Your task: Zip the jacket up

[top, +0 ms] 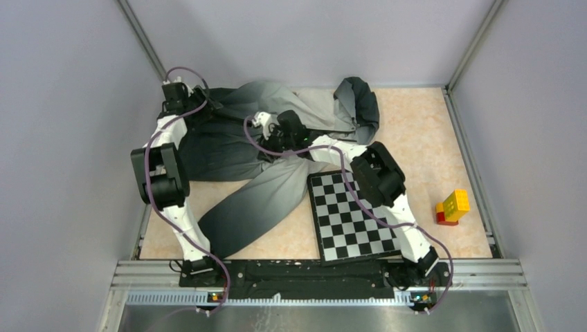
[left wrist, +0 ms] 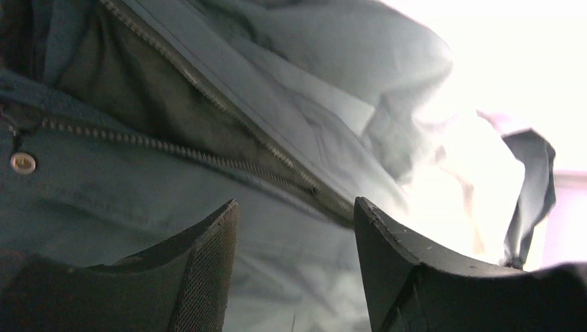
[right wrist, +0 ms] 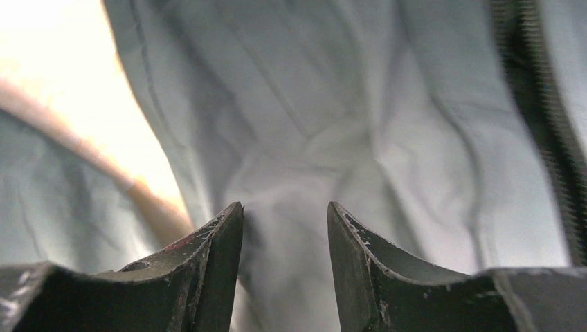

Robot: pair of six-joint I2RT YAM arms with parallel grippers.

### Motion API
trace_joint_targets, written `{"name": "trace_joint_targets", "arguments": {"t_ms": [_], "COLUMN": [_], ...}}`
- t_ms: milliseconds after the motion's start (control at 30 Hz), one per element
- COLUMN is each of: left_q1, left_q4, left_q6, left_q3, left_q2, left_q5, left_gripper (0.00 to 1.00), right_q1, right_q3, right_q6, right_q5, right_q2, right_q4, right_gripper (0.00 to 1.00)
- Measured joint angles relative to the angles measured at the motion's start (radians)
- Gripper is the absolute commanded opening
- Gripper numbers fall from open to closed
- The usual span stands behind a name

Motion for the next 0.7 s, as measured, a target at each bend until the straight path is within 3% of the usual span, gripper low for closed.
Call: {"name": "trace_joint_targets", "arguments": {"t_ms": [167,400,467,567,700], "left_q1": [-0.013,-0.031,-0.035,-0.039,-0.042], "left_q4": [0.166,0.269,0.289,0.304,0.288], "left_q6": [-0.122,-0.21,-0.222,-0.223,-0.171], "left_q3": [0.01,0.089,0.127,0.174,0.231], "left_q2": [0.133,0.286,0.328,0.377,0.41], "left_q5": [-0.148,-0.324,-0.351,-0.376,-0.385], "left_gripper": [0.7,0.67,0.6,0.28,0.12], "right_q1": [-0.097,-0.163,-0.155,-0.143,-0.136], "right_q3": [-0.051,-0.07,-0.07,-0.07,-0.07], "right_q6": [0.107,0.17,0.177,0.18,0.182], "right_q5": [0.038,0.083,0.085,0.091,0.096], "right_q2": [-0.037,-0.061,-0.062,-0.062,-0.062], "right_q4": [0.114,0.187,0.197,0.2,0.201], "right_gripper": [0.49,0.5,0.5,0.5,0.5]}}
